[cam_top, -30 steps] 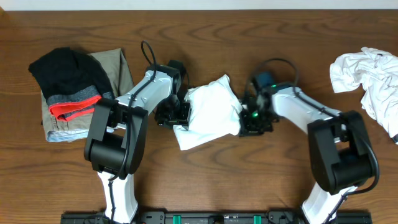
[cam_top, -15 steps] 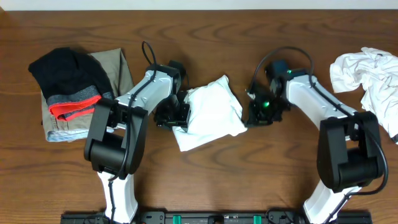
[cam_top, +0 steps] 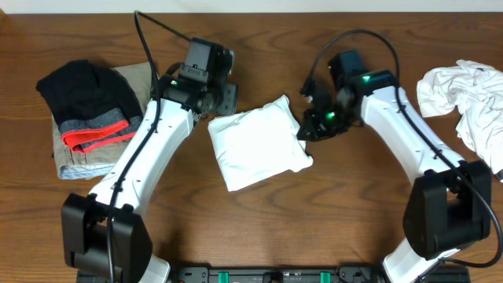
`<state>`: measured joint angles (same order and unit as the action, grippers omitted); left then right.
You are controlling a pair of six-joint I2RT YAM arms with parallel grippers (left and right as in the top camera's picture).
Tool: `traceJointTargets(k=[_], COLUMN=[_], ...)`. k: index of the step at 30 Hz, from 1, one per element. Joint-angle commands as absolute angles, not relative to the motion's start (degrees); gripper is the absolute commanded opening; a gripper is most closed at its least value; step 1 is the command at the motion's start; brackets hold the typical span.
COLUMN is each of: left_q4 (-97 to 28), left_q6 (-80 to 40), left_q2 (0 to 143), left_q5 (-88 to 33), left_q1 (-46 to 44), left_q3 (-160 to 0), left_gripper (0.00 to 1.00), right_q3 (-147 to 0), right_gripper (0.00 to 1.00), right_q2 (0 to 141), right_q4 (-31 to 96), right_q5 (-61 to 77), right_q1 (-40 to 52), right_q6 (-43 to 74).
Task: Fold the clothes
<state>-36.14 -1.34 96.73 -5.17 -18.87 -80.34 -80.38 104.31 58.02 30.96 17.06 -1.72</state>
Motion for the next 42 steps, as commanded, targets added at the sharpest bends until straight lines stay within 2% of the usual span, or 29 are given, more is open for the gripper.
traceJointTargets(k=[1,6,13,20,27,31,34,36,37,42], left_q4=[-32.21,-27.86,-28.32,-31.64,-39.09,-45.8,-51.13,-54.0,-55.27,-59.7], left_q6=[2.52,5.85,5.8,5.78,4.45,2.59,-0.8,-2.79,-3.49,-4.84], left_q2=[100.53,108.42,115.81,116.73,116.81,116.79,116.79,116.79,116.79,116.79], left_q5=[-2.5,-4.08,-4.05,-4.03,-4.56,-9.37,-10.09,-10.09,-10.11,-10.11], left_q1=[-18.92,-18.92,-18.92,-18.92,-18.92,-18.92,-18.94,-18.94,-18.94,-18.94], left_q3=[-80.49,-80.49,-80.49,-80.31,-79.42,-79.13,-79.13,-79.13,-79.13,-79.13], left_gripper=[0.56,0.55,0.56,0.56,0.56,0.56,0.56,0.56,0.56,0.56], right_q3=[-79.37,-77.93,-73.19,-65.69,-64.12,-64.38,-65.34,-66.39,-66.96,-71.92], right_gripper=[0.11,0.11,0.11,0.13,0.11,0.13,0.17,0.24,0.32,0.4], right_q2=[104.64,104.71,105.6,109.14,114.65,114.76,114.76,114.76,114.76,114.76], right_q4=[57.17,53.56,48.01,38.35,37.1,36.14,35.75,35.11,34.74,34.04], right_q5=[31.94,30.04,27.05,19.79,18.17,15.57,10.74,8.32,7.6,7.18], right_q1=[20.38,24.64,26.57,26.55,25.52,24.03,21.98,20.34,19.51,15.57], right_q6=[-0.84,2.83,5.76,5.98,6.0,5.96,5.91,4.08,2.72,-1.26])
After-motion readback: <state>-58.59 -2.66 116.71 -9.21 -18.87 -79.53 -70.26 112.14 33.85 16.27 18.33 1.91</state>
